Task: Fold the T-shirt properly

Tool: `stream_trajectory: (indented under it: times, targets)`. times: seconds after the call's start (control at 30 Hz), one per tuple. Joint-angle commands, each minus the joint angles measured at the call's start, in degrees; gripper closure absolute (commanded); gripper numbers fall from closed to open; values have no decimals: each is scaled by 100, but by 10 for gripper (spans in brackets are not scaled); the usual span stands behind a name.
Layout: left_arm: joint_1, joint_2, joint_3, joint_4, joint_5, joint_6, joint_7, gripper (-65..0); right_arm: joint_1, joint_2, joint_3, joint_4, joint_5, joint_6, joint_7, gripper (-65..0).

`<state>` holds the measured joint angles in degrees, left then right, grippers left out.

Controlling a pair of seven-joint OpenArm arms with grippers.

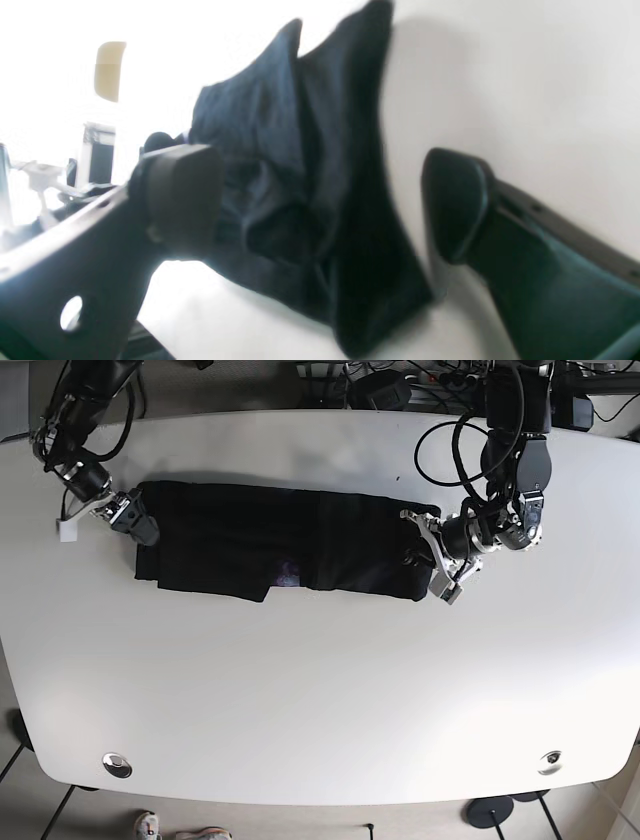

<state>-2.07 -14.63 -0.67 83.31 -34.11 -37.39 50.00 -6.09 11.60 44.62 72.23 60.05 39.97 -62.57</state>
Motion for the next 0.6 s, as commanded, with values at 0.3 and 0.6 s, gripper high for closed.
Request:
stream_trajectory:
  times: [0.3,0.6]
  targets:
    - [255,175,-553,518,-57,-55,358,-44,-81,-425,-897,984,-629,-27,-34,-517]
    - [272,193,-544,-485,-57,-81,156,-46,33,40,-897,1441,-621,-27,-25,-21]
